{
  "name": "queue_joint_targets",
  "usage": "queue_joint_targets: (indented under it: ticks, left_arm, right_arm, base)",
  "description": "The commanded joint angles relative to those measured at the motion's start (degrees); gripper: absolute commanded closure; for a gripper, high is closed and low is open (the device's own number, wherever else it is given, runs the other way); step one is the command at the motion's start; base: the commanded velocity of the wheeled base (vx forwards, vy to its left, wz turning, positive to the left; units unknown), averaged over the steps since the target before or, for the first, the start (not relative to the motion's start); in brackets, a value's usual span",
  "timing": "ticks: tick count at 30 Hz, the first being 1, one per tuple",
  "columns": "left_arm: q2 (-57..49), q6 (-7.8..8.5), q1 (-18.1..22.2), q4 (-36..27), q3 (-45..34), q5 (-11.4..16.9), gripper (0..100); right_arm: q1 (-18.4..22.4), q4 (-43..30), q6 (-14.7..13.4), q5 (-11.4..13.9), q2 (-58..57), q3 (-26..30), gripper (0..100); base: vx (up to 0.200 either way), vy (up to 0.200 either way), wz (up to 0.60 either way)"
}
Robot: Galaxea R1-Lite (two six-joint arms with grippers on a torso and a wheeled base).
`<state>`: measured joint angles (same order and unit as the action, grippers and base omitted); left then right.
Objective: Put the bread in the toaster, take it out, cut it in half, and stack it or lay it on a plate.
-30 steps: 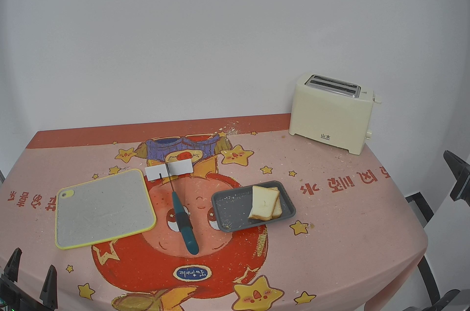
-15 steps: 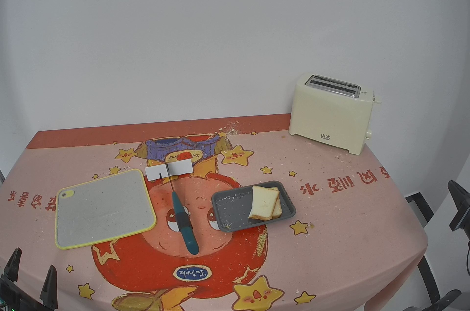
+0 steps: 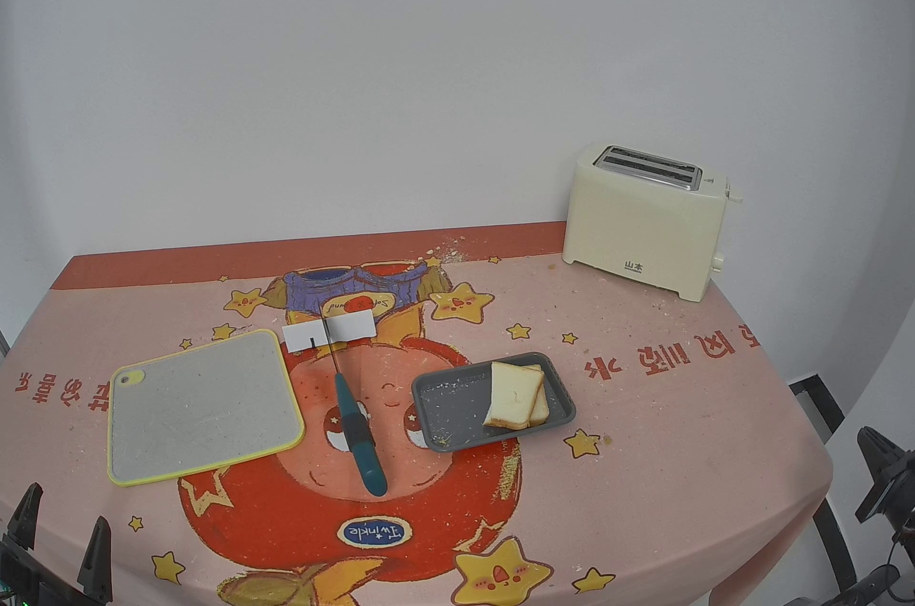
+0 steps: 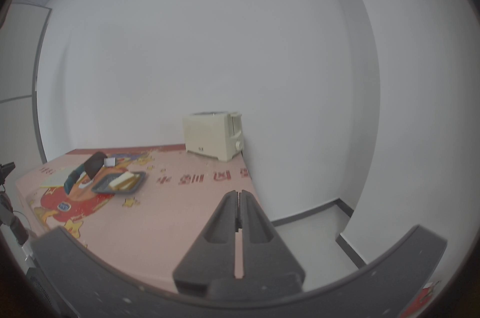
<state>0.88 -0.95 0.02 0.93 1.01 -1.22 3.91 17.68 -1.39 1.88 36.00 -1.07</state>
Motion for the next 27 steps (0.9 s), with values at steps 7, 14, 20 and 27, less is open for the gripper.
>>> queue_joint_targets:
  ticks: [7, 14, 20, 27]
  left_arm:
    - [-0.88, -0.02, -0.02, 0.04, -1.01, -0.01, 0]
    - [-0.88, -0.02, 0.06, 0.04, -1.01, -0.01, 0]
    - [-0.88, -0.02, -0.02, 0.04, -1.01, -0.01, 0]
    - [-0.88, -0.02, 0.06, 0.04, -1.01, -0.01, 0]
  right_arm:
    - [-0.4, -4.14, 1.39, 1.99, -6.47, 0.98, 100]
    - [-0.66, -12.32, 3.06, 2.25, -11.3, 0.9, 100]
    - [0.04, -20.49, 4.47, 6.47, -19.91, -1.48, 100]
    - [0.39, -20.58, 4.47, 6.56, -23.87, -1.56, 100]
  base:
    - [0.0, 0.0, 0.0]
    - [0.0, 0.0, 0.0]
    - [0.0, 0.0, 0.0]
    - [0.0, 0.0, 0.0]
